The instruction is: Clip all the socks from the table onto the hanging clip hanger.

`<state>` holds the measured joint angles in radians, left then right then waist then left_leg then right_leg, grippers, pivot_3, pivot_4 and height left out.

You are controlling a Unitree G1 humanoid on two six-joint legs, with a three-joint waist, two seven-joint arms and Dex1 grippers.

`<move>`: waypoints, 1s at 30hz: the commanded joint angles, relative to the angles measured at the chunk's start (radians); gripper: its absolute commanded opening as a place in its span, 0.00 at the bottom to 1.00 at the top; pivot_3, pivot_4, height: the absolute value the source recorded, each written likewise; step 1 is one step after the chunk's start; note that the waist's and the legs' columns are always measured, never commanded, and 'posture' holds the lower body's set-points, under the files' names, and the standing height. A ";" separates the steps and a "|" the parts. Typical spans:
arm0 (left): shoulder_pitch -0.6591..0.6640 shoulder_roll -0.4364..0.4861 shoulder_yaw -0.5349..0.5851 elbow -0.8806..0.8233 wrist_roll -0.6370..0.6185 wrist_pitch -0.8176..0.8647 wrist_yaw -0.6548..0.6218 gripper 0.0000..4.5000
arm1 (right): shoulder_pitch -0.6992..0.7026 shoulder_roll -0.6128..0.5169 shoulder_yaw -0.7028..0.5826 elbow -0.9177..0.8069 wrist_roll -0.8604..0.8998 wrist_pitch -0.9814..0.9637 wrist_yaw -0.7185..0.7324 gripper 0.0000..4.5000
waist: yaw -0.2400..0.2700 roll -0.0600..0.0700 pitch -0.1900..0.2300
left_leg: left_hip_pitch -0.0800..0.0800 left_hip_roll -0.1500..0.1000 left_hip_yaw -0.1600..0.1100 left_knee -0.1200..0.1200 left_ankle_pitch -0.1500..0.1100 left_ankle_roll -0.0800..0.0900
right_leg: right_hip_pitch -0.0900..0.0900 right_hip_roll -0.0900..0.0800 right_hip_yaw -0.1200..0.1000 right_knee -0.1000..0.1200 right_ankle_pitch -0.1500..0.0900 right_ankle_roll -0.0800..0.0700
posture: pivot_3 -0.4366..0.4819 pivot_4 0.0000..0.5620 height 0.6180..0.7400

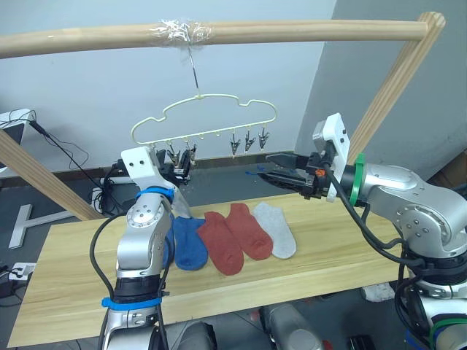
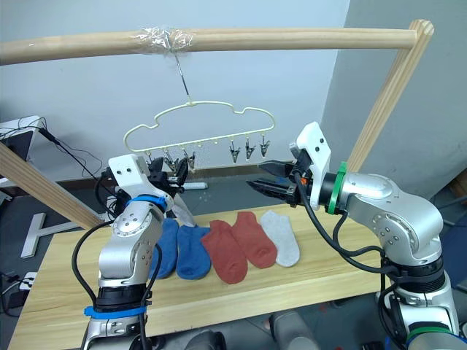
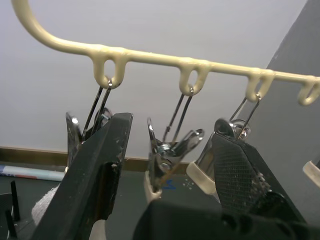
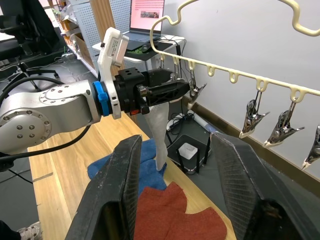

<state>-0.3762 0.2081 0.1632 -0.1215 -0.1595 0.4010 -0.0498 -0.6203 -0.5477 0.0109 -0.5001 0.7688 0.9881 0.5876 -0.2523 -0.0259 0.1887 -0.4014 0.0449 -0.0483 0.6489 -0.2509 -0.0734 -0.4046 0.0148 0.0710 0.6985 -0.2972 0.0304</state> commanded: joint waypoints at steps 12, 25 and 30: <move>-0.055 0.001 0.023 0.005 -0.004 -0.027 0.019 0.65 | 0.002 -0.013 -0.030 -0.040 0.018 -0.005 -0.010 0.50 | 0.000 0.000 0.000 | 0.000 0.000 0.000 0.000 0.000 0.000 | 0.000 0.000 0.000 0.000 0.000 0.000 | 0.11 0.29 1.00; -0.071 0.005 0.025 0.022 -0.004 -0.030 0.012 0.65 | -0.022 0.004 -0.049 -0.046 0.049 -0.008 -0.025 0.50 | -0.003 0.000 0.000 | 0.000 0.000 0.000 0.000 0.000 0.000 | 0.000 0.000 0.000 0.000 0.000 0.000 | 0.10 0.28 1.00; -0.078 0.005 0.025 0.030 -0.003 -0.034 0.011 0.65 | -0.026 -0.003 -0.046 -0.047 0.060 -0.007 -0.027 0.50 | -0.004 0.000 0.000 | 0.000 0.000 0.000 0.000 0.000 0.000 | 0.000 0.000 0.000 -0.001 0.000 0.000 | 0.10 0.28 1.00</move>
<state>-0.4289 0.2081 0.1750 -0.0710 -0.1599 0.4008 -0.0347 -0.6277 -0.5449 -0.0100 -0.5067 0.8089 0.9885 0.5630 -0.2558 -0.0259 0.1887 -0.4014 0.0449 -0.0481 0.6486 -0.2509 -0.0734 -0.4046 0.0149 0.0710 0.6980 -0.2973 0.0305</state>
